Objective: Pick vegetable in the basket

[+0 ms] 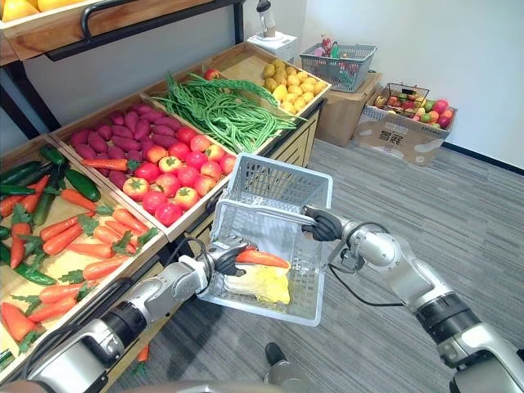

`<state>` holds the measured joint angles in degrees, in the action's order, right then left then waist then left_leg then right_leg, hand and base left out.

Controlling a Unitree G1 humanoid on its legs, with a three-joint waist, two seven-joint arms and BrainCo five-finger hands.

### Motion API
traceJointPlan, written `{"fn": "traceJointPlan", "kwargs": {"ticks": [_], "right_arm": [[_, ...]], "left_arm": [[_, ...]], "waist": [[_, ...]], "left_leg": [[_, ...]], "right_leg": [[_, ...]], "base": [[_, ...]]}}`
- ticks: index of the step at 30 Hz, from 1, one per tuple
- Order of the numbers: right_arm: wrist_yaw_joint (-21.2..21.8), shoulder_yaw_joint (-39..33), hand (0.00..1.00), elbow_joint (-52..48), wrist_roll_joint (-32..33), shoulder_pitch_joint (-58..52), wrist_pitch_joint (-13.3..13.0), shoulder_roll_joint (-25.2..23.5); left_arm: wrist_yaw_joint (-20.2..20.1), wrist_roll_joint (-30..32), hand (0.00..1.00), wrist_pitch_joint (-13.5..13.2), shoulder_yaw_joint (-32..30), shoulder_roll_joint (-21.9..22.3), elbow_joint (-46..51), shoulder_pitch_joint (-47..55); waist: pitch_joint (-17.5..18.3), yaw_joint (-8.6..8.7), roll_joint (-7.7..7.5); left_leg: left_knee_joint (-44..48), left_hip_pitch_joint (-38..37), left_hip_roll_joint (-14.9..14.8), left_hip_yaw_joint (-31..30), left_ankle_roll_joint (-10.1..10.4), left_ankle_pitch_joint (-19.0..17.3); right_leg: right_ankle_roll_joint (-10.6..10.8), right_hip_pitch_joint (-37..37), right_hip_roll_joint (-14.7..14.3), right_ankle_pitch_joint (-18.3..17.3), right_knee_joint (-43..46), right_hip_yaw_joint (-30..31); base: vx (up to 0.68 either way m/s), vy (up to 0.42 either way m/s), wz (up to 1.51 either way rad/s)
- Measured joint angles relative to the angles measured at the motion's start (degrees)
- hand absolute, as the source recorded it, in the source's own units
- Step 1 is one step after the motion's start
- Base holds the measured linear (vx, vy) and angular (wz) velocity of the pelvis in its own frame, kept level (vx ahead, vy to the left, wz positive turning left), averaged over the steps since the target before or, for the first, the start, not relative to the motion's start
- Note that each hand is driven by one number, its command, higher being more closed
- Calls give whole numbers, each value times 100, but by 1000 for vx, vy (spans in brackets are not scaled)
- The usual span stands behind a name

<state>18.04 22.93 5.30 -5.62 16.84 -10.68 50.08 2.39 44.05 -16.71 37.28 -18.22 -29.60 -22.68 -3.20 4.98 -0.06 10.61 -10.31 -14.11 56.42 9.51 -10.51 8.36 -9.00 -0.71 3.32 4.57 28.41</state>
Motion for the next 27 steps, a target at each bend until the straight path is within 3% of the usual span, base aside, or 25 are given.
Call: {"fn": "traceJointPlan", "kwargs": {"ticks": [13,22,27], "right_arm": [[0,-36,100,-36,-61,-3,68,-115],[-143,-945,100,19,-581,-278,77,-954],[-288,-1275,100,258,-864,-538,195,-1318]], "left_arm": [[-17,-3,0,59,1,0,35,-26],[-34,-130,0,15,90,-11,886,-53],[-110,-551,0,-153,334,-58,1499,-48]], "waist": [[-113,-34,63],[-125,-59,70],[-126,-108,67]], "left_leg": [[374,210,-150,-73,-53,-181],[467,421,-139,-480,-114,-228],[456,448,-105,-826,-163,-218]], "right_leg": [[20,-102,12,-14,74,-69],[55,-70,178,-41,100,-418],[41,129,305,-96,101,-755]], "base": [[7,10,2],[6,17,22],[-16,10,35]]}}
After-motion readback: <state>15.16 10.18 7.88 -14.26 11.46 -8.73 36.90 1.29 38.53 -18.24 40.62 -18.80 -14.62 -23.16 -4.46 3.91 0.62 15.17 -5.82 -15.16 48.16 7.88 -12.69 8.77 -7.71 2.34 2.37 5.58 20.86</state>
